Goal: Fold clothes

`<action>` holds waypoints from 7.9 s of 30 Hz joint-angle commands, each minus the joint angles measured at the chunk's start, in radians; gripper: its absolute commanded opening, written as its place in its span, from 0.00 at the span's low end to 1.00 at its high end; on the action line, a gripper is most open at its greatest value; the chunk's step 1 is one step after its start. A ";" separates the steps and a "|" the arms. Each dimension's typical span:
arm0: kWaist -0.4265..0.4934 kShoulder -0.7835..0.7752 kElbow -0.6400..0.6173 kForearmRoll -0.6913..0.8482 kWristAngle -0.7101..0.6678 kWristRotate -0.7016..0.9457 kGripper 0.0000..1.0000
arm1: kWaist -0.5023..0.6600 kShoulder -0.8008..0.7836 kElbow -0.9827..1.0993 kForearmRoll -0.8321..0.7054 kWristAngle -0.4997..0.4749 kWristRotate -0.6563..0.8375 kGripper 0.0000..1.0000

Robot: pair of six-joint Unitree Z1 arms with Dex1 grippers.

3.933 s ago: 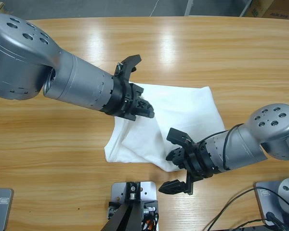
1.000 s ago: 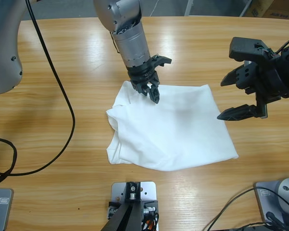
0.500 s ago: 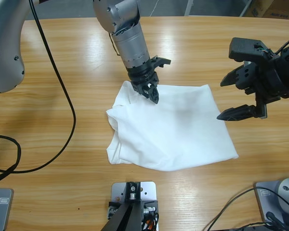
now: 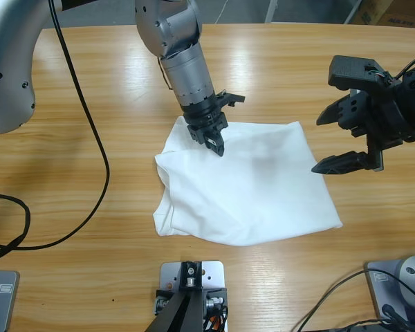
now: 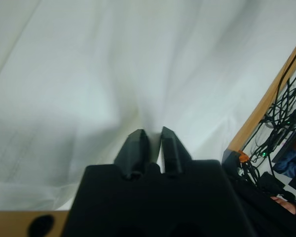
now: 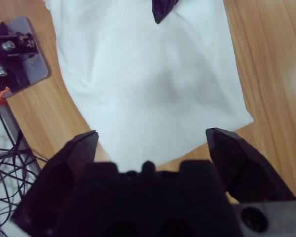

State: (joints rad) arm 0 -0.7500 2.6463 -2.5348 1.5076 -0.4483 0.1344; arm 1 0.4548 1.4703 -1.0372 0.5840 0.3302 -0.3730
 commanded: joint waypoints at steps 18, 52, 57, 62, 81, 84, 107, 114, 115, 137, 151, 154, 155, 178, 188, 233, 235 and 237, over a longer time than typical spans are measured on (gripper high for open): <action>-0.074 -0.007 -0.372 0.149 0.393 0.079 0.00 | -0.019 0.053 0.055 -0.046 0.023 0.022 0.89; -0.074 -0.782 0.576 -0.182 0.564 -0.163 0.00 | -0.146 0.118 -0.070 -0.053 -0.125 0.220 0.00; -0.187 -0.925 0.980 -0.397 0.563 -0.264 0.00 | -0.151 0.143 -0.069 -0.053 -0.122 0.222 0.00; -0.276 -0.840 0.975 -0.507 0.557 -0.309 0.00 | -0.153 0.131 -0.049 -0.052 -0.126 0.236 0.00; -0.255 -0.640 1.176 -0.850 0.640 -0.371 0.00 | -0.153 0.096 0.046 -0.095 -0.126 0.240 0.00; -0.251 -0.614 1.187 -0.850 0.637 -0.380 0.00 | -0.156 0.110 0.052 -0.110 -0.126 0.240 0.00; -0.249 -0.584 1.267 -0.901 0.605 -0.416 0.00 | -0.277 0.505 -0.053 -0.273 0.134 0.319 0.00; -0.249 -0.599 1.308 -0.902 0.603 -0.421 0.00 | -0.249 0.592 -0.064 -0.289 0.145 0.325 0.00; -0.249 -0.602 1.311 -0.902 0.603 -0.421 0.00 | -0.249 0.604 -0.064 -0.297 0.138 0.325 0.00; -0.248 -0.741 1.408 -0.941 0.599 -0.424 0.00 | -0.316 0.429 -0.049 -0.374 -0.001 0.345 0.00; -0.191 -0.793 1.306 -0.904 0.635 -0.415 0.00 | -0.085 0.118 0.233 -0.341 -0.043 0.539 0.00; -0.180 -0.713 1.303 -0.963 0.610 -0.418 0.00 | -0.068 0.163 0.362 -0.485 -0.042 0.610 0.00; -0.178 -0.690 1.298 -0.976 0.602 -0.420 0.00 | -0.057 0.181 0.394 -0.534 -0.042 0.628 0.00; -0.084 -0.564 1.232 -1.009 0.562 -0.414 0.00 | -0.036 0.333 0.459 -0.447 -0.163 0.801 0.00; 0.097 -0.656 1.247 -0.983 0.524 -0.412 0.00 | -0.038 0.215 0.478 -0.389 -0.204 0.890 0.00; 0.001 -1.100 1.652 -1.000 0.459 -0.493 0.72 | -0.504 0.526 0.499 -0.593 0.457 0.565 0.92; 0.001 -1.102 1.654 -1.001 0.459 -0.494 0.72 | -0.493 0.542 0.502 -0.611 0.471 0.572 0.90; 0.001 -1.109 1.657 -1.001 0.459 -0.499 0.72 | -0.483 0.551 0.502 -0.625 0.494 0.582 0.85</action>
State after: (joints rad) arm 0 -0.7403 1.5155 -0.9181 0.5196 0.0248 -0.3439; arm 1 -0.0752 1.8713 -0.6059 -0.0080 0.8071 0.1805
